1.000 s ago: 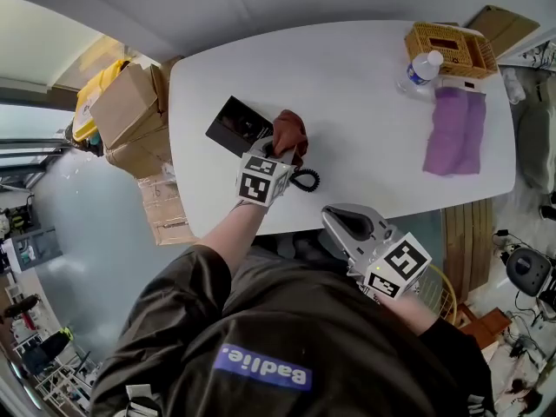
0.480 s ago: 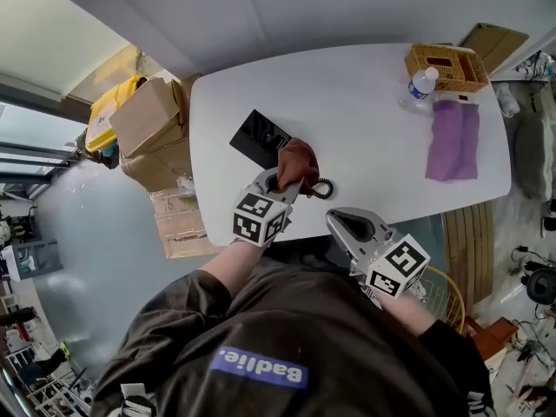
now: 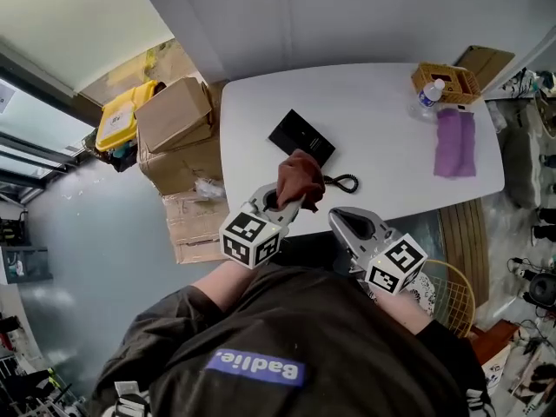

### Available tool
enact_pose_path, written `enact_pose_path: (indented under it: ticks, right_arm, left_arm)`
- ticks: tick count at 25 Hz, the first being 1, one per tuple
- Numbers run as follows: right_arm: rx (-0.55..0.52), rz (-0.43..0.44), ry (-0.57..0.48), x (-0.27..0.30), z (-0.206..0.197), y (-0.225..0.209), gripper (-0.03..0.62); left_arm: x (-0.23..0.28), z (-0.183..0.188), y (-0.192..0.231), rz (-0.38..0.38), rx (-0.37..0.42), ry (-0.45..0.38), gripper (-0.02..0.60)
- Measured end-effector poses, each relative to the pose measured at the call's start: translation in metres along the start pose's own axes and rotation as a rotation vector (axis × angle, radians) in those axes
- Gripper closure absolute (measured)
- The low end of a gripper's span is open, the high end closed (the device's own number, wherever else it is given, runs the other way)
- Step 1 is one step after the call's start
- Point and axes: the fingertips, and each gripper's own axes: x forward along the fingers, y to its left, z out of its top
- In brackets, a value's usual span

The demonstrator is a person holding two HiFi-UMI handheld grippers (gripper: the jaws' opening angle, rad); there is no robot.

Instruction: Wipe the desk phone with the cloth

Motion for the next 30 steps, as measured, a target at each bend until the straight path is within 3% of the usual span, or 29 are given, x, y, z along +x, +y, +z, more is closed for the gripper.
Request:
enact_pose_path:
  ticks: [7, 15, 30]
  right_arm:
    - [-0.045, -0.049, 0.0, 0.022, -0.011, 0.057, 0.565]
    - [-0.085, -0.097, -0.013, 0.026, -0.009, 0.083, 0.565]
    - [-0.21, 0.048, -0.01, 0.012, 0.003, 0.093, 0.565]
  left_arm:
    - [-0.074, 0.003, -0.009, -0.084, 0.026, -0.063, 0.528]
    - [-0.119, 0.004, -0.023, -0.13, 0.047, -0.104, 0.528]
    - [-0.124, 0.032, -0.056, -0.066, 0.039, -0.23, 0.528]
